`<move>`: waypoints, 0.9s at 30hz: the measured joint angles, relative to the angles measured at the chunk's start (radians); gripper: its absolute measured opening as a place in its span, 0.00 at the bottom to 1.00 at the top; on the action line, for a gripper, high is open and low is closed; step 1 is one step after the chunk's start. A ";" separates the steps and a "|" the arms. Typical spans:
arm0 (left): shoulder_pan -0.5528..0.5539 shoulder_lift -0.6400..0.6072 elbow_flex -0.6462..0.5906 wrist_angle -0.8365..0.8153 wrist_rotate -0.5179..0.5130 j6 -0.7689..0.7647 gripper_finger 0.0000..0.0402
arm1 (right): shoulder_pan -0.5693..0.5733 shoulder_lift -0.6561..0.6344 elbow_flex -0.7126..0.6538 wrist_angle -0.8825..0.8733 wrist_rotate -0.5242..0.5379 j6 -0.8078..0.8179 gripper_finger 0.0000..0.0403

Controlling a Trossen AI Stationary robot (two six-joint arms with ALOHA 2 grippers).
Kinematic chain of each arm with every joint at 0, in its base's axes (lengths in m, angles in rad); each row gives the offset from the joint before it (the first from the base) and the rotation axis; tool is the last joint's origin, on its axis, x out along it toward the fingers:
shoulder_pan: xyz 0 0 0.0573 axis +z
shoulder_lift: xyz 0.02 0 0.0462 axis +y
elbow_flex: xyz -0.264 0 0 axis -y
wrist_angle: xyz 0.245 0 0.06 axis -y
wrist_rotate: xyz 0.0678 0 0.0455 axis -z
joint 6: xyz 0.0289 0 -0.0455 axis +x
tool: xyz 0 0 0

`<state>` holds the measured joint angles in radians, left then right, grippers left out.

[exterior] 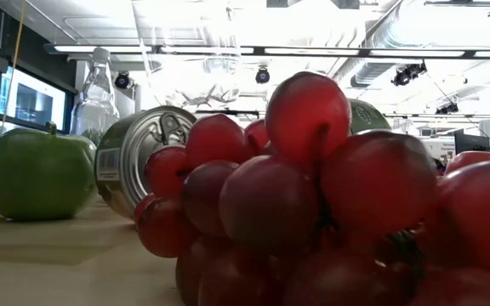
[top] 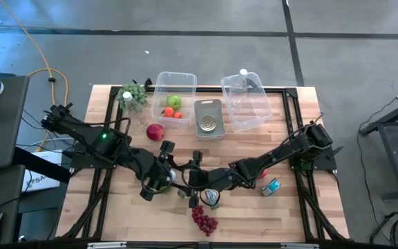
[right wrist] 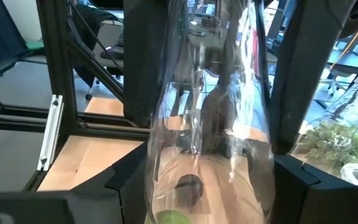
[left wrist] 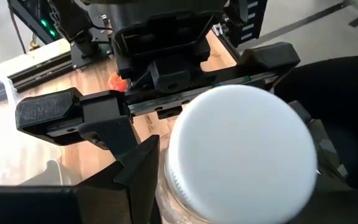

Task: Pick & Place Food Item
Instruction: Put the bottom plastic bottle into the right transparent bin

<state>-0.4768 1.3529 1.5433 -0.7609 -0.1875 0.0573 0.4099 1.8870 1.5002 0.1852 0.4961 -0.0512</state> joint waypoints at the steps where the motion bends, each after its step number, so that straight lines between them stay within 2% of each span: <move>1: -0.001 0.000 0.000 0.000 -0.001 0.000 0.49 | 0.000 0.000 0.000 0.000 -0.001 -0.001 0.54; 5: -0.003 -0.005 0.002 0.008 0.008 0.030 0.58 | 0.001 0.002 -0.003 -0.029 0.002 -0.005 0.54; 12: -0.007 -0.004 0.002 0.045 -0.018 0.040 0.81 | 0.006 0.003 -0.003 -0.051 0.026 -0.002 0.54; 16: -0.007 -0.015 0.001 0.061 -0.028 0.062 0.88 | 0.041 -0.010 -0.003 -0.106 0.207 -0.017 0.54; 21: -0.007 -0.072 0.001 0.115 -0.048 0.017 0.89 | 0.117 -0.036 -0.002 -0.130 0.427 -0.108 0.54; 25: -0.002 -0.132 0.001 0.084 -0.067 0.008 0.89 | 0.180 -0.056 -0.002 -0.142 0.645 -0.160 0.54; 27: 0.007 -0.168 0.001 0.059 -0.073 -0.008 0.89 | 0.207 -0.074 -0.002 -0.185 0.707 -0.150 0.54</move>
<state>-0.4693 1.1852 1.5444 -0.7017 -0.2604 0.0492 0.6171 1.8129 1.4979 0.0004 1.2035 -0.2015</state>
